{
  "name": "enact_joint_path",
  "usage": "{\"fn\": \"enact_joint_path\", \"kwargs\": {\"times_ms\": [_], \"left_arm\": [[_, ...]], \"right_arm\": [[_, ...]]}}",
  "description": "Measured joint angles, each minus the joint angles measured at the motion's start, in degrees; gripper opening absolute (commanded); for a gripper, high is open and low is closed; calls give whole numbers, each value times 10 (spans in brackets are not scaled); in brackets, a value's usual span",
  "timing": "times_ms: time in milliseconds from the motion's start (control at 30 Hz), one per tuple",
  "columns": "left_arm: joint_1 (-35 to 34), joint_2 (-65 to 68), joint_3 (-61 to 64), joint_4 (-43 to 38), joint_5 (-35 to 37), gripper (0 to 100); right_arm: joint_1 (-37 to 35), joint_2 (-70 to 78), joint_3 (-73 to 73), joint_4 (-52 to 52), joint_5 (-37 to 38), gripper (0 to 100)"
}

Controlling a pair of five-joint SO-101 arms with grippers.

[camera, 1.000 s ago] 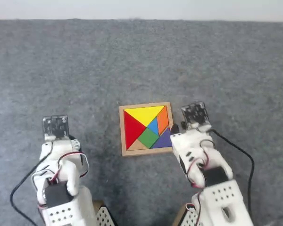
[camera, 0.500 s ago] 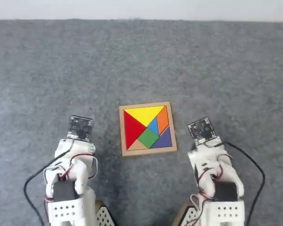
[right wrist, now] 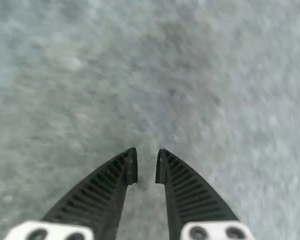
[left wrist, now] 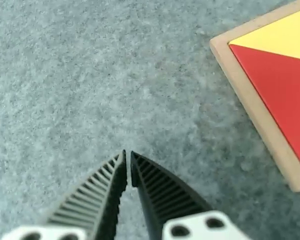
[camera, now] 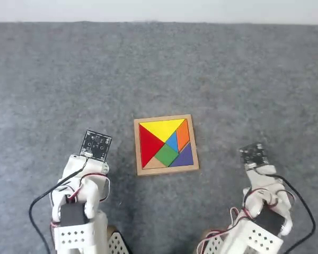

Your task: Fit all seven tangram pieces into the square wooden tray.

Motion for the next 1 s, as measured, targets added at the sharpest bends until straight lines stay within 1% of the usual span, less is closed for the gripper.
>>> {"fn": "enact_joint_path", "kwargs": {"times_ms": [67, 133, 233, 367, 433, 467, 533, 800, 1000], "left_arm": [[0, 0, 0, 0, 0, 13], [0, 0, 0, 0, 0, 13], [0, 0, 0, 0, 0, 13], [0, 0, 0, 0, 0, 13], [0, 0, 0, 0, 0, 13], [0, 0, 0, 1, 0, 13], [0, 0, 0, 6, 0, 13], [0, 0, 0, 9, -4, 13], [0, 0, 0, 9, -4, 13]], "right_arm": [[-42, 11, 0, -8, -4, 82], [-107, 11, 0, -16, -25, 84], [-245, 11, 0, -28, -53, 84], [-433, 11, 0, -29, -58, 84], [-497, 11, 0, -27, -60, 84], [-514, 11, 0, -22, -60, 84], [-525, 11, 0, 0, -60, 86], [-480, 4, 0, 8, -62, 86], [-481, 3, 0, 8, -62, 86]]}}
